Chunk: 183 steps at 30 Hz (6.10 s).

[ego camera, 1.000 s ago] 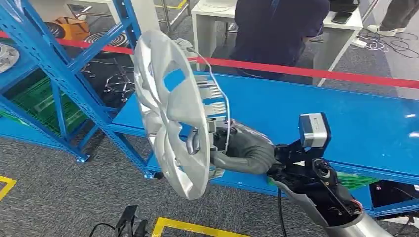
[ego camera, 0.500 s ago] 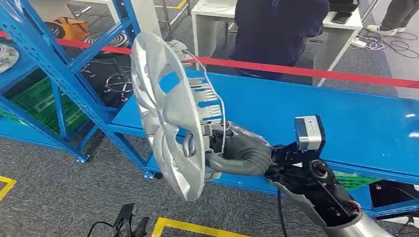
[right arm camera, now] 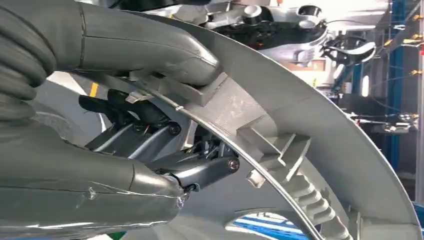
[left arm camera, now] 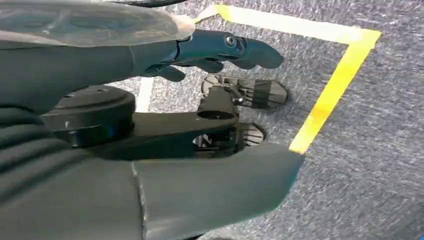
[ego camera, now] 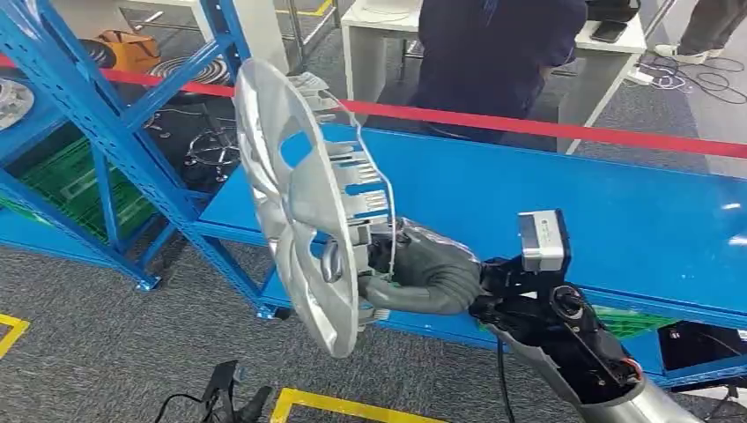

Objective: Take the parts from the cabinet and place them on the table.

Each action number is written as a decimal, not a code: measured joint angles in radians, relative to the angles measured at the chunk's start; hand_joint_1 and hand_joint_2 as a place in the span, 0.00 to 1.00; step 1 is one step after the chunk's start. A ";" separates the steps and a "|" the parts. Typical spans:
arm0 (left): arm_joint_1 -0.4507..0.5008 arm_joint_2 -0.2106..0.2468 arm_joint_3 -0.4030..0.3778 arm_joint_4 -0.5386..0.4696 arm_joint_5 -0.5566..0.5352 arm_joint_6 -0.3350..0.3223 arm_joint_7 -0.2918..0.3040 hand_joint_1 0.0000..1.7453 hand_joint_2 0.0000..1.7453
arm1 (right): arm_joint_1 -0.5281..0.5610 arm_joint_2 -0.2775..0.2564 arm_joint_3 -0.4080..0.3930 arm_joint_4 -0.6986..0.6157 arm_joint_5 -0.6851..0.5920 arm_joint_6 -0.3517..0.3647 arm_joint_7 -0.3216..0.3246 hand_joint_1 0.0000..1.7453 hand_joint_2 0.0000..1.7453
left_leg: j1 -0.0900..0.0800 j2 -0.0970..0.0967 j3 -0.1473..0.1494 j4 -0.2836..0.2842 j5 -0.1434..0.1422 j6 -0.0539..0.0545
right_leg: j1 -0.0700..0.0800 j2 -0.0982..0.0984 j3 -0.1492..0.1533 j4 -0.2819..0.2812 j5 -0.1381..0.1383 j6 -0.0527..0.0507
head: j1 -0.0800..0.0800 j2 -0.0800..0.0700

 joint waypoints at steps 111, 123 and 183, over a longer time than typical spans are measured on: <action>-0.003 -0.005 0.061 0.000 0.026 0.031 -0.036 0.00 1.00 | -0.015 -0.005 0.070 -0.013 0.042 0.021 -0.004 1.00 1.00 | 0.000 0.000 0.000 0.000 0.000 0.000 | 0.000 0.000 0.000 0.000 0.000 0.000 | 0.000 0.000; -0.002 -0.005 0.061 0.000 0.029 0.030 -0.037 0.00 1.00 | -0.015 -0.005 0.070 -0.008 0.040 0.027 -0.005 1.00 1.00 | 0.000 0.000 0.000 0.000 0.000 0.000 | 0.000 0.000 0.000 0.000 0.000 0.000 | 0.000 0.000; -0.010 -0.001 0.061 0.000 0.010 0.030 -0.018 0.00 1.00 | -0.026 -0.004 0.041 0.067 -0.008 -0.023 -0.016 1.00 1.00 | 0.010 0.024 -0.018 -0.007 0.016 -0.005 | -0.002 -0.117 -0.030 0.023 -0.001 0.007 | -0.033 0.000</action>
